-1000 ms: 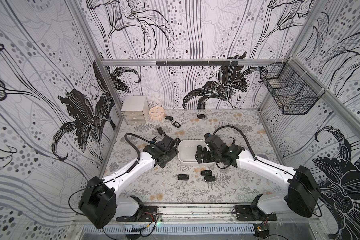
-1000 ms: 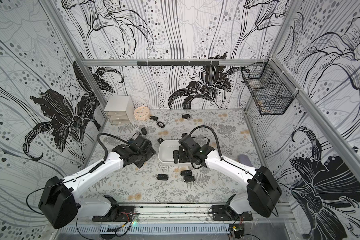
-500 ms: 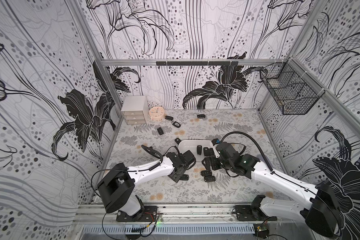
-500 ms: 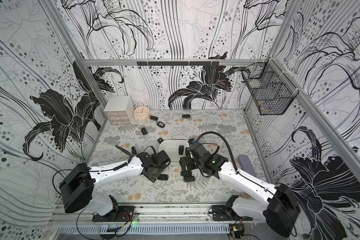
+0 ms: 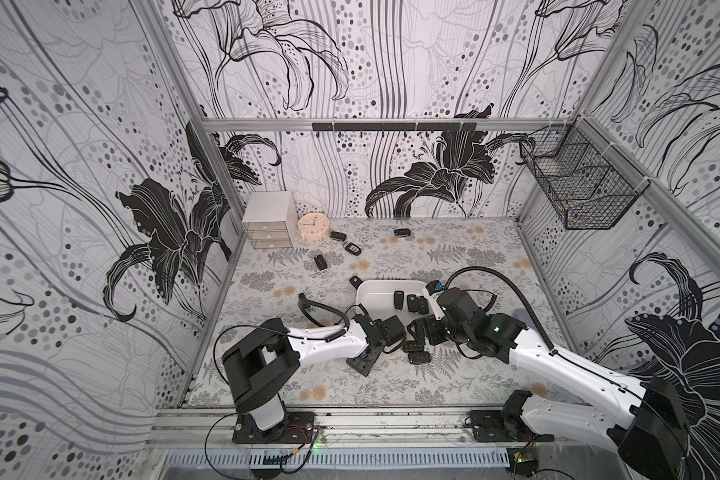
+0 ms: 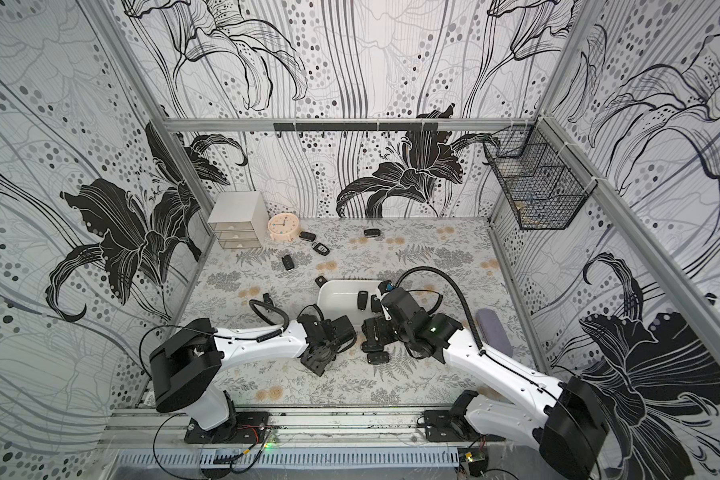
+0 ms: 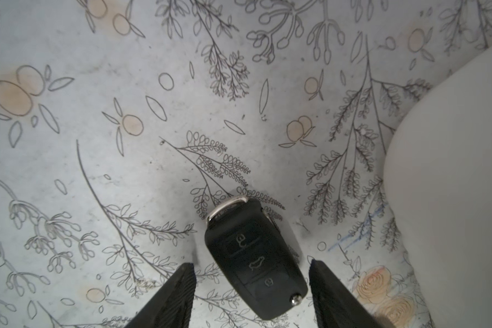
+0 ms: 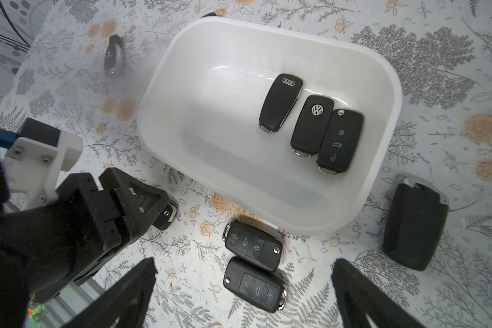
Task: Place the car key into the storage box
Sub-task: Pick up the car key from the center of the board.
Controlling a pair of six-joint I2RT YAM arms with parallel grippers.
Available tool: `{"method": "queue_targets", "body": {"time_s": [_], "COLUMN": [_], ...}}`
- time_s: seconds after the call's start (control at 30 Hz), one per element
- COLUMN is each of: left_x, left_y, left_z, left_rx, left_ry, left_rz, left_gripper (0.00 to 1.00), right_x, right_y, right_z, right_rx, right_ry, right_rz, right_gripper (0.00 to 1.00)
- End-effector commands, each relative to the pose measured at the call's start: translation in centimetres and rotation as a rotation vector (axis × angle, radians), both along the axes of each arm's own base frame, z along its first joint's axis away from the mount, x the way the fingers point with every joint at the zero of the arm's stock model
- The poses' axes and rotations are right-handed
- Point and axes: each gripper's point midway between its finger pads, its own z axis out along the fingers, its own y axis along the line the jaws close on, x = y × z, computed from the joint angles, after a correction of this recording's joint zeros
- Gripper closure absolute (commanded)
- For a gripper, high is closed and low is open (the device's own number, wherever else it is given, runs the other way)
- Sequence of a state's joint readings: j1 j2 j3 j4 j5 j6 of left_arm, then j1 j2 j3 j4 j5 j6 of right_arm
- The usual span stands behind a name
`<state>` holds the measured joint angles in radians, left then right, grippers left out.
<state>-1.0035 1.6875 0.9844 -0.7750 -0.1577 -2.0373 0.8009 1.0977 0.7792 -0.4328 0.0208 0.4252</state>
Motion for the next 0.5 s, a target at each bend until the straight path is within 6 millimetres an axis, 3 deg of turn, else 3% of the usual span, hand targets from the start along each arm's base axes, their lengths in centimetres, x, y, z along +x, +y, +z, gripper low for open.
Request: {"method": "queue_targets", "body": {"time_s": [0.0, 0.23, 0.47], "left_x": [0.6, 0.2, -0.2], "left_y": [0.0, 0.6, 1.8], "left_z": [-0.1, -1.0, -0.3], "left_rx": [0.006, 0.022, 0.046], "left_ry": [-0.034, -0.024, -0.032], "left_rz": [0.035, 0.033, 0.021], "left_gripper": [0.35, 0.42, 0.62], "right_x": [-0.6, -0.6, -0.5], "right_y": [-0.2, -0.2, -0.2], "right_z": [-0.2, -0.3, -0.3], "right_rx": [-0.003, -0.007, -0.006], "right_ry": [-0.001, 0.002, 0.001], "right_rz": [0.022, 0.025, 0.022], "right_gripper": [0.00, 0.00, 0.00]}}
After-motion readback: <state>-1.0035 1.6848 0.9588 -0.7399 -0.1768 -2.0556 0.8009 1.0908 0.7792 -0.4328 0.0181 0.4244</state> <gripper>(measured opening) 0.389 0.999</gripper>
